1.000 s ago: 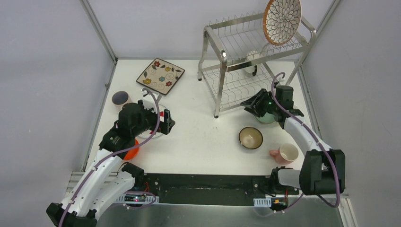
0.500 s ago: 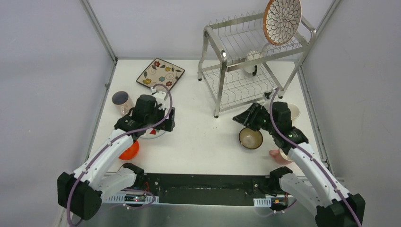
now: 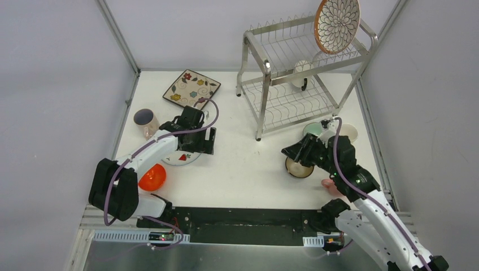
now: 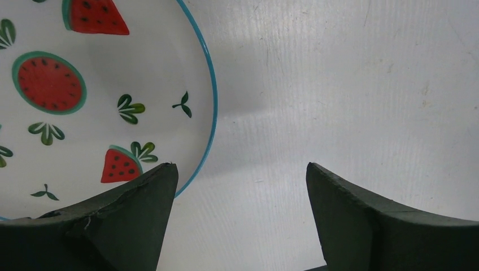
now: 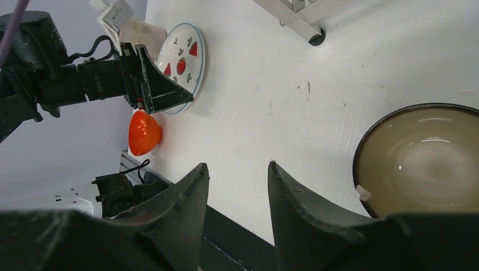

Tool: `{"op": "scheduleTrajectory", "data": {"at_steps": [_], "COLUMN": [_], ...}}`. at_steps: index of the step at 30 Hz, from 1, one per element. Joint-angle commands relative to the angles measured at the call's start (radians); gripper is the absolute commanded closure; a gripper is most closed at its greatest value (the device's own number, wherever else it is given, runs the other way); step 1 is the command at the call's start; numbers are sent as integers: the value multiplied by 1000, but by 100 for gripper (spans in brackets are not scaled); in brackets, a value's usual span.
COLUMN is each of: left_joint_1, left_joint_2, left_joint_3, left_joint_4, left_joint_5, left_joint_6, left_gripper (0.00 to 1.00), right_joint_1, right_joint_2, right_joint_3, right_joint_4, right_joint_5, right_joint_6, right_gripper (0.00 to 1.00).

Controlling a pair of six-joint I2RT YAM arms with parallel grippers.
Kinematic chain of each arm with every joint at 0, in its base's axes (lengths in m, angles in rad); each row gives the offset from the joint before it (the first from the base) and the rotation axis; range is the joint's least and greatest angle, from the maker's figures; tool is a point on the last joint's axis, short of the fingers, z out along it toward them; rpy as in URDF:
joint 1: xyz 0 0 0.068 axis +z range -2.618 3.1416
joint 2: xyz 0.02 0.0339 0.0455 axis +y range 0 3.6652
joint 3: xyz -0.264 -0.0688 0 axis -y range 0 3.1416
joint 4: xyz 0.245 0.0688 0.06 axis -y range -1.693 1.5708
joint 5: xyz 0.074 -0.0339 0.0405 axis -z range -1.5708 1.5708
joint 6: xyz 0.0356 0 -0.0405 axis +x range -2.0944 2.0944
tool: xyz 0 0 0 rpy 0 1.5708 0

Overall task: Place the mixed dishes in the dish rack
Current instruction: Pick up the cup at the corner of the board.

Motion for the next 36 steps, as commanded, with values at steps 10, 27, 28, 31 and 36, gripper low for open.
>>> {"op": "scheduleTrajectory", "data": {"at_steps": [10,27,28,31,36], "left_joint_1": [22,327,337,382,463], "left_joint_2": [-66,28,39,84,160], "left_joint_3": [95,351,353,378,422], "left_joint_4": [126,-22,-16,0,15], "left_joint_5": [-194,-486,-485,-436,-345], "left_joint_6": [-165,103,110,132,128], "left_gripper": [13,17,18,20,26], "right_joint_1": [6,5,5,5,5], "right_joint_2": [-100,-140,-143,-161,-197], "right_joint_3": [10,-3,-2,-4,-2], "right_joint_4": [-146,-137,-140,-148,-150], "right_joint_5": [64,41,38,38,61], "right_joint_6": [-6,8,10,12,9], "right_gripper": [55,55,55,55,55]}}
